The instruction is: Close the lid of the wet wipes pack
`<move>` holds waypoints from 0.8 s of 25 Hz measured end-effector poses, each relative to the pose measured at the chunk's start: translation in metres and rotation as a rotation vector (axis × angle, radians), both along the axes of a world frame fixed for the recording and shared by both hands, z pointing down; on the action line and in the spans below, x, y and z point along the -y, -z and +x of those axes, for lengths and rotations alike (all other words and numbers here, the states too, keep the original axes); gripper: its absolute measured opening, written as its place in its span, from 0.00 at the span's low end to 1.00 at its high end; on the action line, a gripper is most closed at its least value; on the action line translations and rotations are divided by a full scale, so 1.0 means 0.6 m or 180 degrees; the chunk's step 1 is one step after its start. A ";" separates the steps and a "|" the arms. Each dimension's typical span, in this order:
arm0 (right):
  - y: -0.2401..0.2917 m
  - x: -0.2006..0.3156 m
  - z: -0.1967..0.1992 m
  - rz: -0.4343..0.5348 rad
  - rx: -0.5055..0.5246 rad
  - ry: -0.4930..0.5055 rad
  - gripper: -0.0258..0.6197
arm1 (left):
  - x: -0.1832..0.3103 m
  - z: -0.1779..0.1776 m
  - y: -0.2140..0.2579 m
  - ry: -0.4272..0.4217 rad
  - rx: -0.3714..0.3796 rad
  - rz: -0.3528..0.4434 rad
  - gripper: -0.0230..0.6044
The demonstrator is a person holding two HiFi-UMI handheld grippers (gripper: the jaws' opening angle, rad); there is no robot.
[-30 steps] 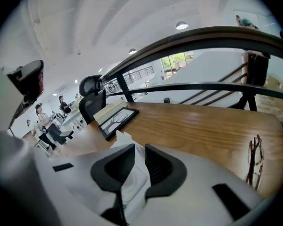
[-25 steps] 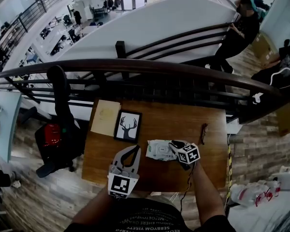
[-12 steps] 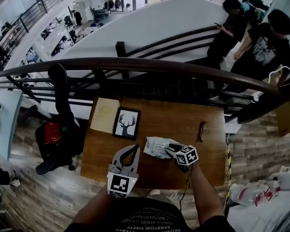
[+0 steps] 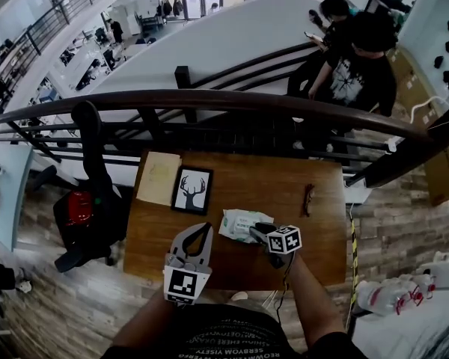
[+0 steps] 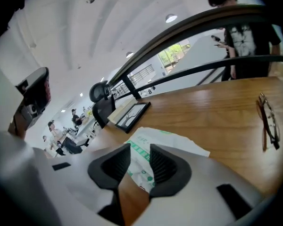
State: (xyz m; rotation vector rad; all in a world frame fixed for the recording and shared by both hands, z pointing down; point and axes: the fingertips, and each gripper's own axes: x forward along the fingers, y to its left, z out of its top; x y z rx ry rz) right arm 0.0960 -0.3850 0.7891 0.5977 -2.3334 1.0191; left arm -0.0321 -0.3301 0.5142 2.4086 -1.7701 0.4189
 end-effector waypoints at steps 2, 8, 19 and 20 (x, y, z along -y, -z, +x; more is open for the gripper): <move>-0.010 0.001 0.000 0.0016 -0.0136 -0.0157 0.12 | -0.001 0.004 -0.001 -0.0016 -0.0001 -0.0001 0.08; -0.049 -0.034 -0.023 0.0061 -0.0518 -0.0015 0.14 | -0.001 0.005 -0.004 -0.0038 -0.0004 -0.0020 0.08; -0.063 -0.023 -0.016 0.0009 -0.0859 -0.0271 0.09 | 0.003 -0.003 -0.020 -0.0057 -0.0024 -0.0099 0.08; -0.062 -0.023 -0.018 0.0057 -0.0933 -0.0213 0.09 | 0.004 -0.003 -0.020 -0.0064 -0.0027 -0.0099 0.08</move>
